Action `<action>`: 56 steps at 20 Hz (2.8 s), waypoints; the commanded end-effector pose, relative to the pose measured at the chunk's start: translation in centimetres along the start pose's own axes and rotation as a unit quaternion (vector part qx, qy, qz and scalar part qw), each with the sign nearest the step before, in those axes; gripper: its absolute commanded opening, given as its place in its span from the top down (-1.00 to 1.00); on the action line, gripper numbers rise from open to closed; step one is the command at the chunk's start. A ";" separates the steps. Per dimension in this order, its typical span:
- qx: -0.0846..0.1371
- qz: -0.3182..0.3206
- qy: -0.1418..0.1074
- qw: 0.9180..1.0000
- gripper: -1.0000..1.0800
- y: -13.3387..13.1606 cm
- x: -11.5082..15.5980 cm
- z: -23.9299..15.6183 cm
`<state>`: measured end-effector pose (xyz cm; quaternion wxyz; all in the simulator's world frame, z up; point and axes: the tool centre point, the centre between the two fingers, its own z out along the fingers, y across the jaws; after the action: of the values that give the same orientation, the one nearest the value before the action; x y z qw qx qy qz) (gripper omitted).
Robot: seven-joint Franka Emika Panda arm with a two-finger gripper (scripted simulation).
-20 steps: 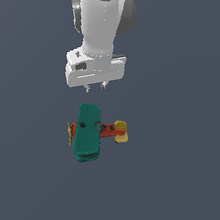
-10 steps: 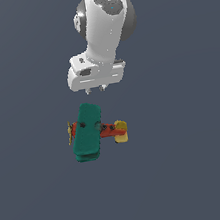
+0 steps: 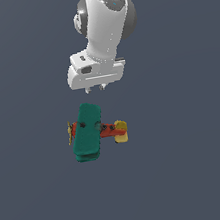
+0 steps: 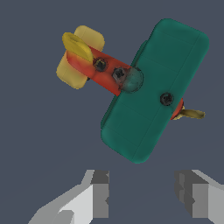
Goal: Pick up the object and move it to a goal position.
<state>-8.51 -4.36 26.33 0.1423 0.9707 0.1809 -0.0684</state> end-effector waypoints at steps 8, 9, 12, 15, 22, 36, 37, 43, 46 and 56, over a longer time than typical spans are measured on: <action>-0.031 -0.026 0.022 0.999 -0.23 0.5 0.0 -2.4; -0.037 -0.030 0.026 0.999 -0.23 0.6 0.0 -2.8; -0.056 -0.044 0.037 0.997 -0.23 0.8 0.0 -4.1; -0.079 -0.060 0.050 0.994 -0.23 1.1 -0.1 -5.7; -0.145 -0.099 0.078 0.981 -0.23 1.7 -0.5 -9.9; -0.295 -0.171 0.110 0.934 -0.23 1.9 -1.7 -18.4; -0.307 -0.176 0.110 0.929 -0.23 1.8 -1.9 -19.0; -0.375 -0.205 0.109 0.897 -0.23 1.3 -2.5 -22.4; -0.410 -0.219 0.105 0.879 -0.23 0.8 -2.8 -24.1; -0.521 -0.265 0.076 0.808 -0.23 -1.3 -3.7 -28.7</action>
<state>-9.89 3.73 53.42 0.5733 0.6834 0.4452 0.0776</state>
